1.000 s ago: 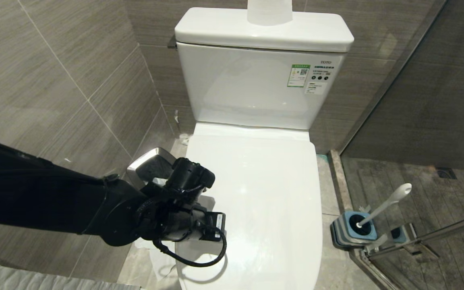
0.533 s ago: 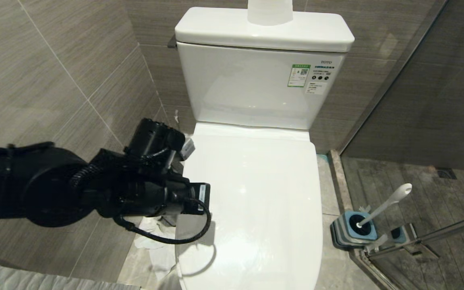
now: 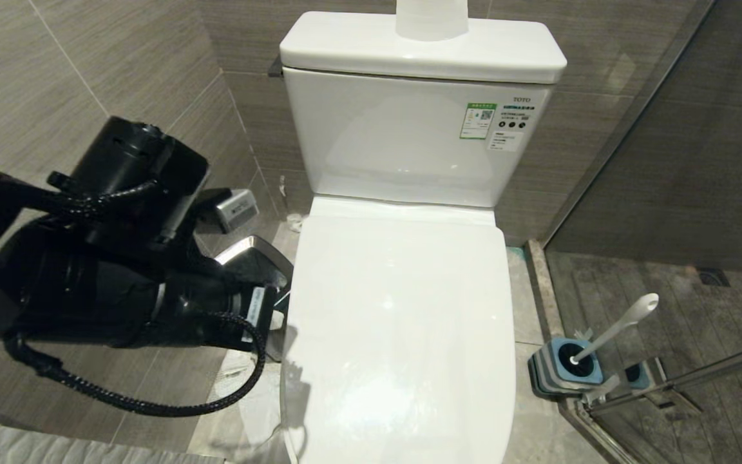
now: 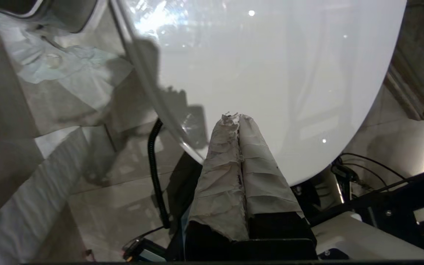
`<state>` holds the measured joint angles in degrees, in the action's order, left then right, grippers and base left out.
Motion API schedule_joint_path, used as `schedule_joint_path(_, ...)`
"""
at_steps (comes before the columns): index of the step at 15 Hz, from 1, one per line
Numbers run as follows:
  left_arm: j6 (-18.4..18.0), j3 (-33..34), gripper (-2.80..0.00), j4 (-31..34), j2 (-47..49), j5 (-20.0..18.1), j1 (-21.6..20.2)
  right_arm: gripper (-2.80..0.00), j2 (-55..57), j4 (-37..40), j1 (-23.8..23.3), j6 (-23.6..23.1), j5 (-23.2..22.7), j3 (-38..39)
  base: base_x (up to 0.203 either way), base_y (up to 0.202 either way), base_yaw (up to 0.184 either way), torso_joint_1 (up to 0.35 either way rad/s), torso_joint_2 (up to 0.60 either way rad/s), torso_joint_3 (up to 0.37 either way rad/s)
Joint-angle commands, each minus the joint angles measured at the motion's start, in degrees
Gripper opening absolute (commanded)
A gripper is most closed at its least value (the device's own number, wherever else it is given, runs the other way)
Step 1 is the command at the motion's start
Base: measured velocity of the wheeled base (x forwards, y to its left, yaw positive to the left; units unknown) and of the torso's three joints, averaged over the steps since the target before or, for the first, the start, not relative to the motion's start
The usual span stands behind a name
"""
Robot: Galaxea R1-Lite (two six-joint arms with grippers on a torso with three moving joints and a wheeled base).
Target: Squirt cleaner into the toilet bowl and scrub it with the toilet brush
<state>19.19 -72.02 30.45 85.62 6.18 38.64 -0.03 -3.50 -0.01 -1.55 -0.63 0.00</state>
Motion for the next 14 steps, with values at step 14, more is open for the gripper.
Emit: schedule_joint_path(14, -25.62, -15.08, -2.80, -7.18, -9.05, -4.85, -27.03, -2.80, 0.03, -0.02, 0.01, -0.03, -0.07, 1.41, 0.000, 0.000, 0.000, 0.000, 0.00, 0.000)
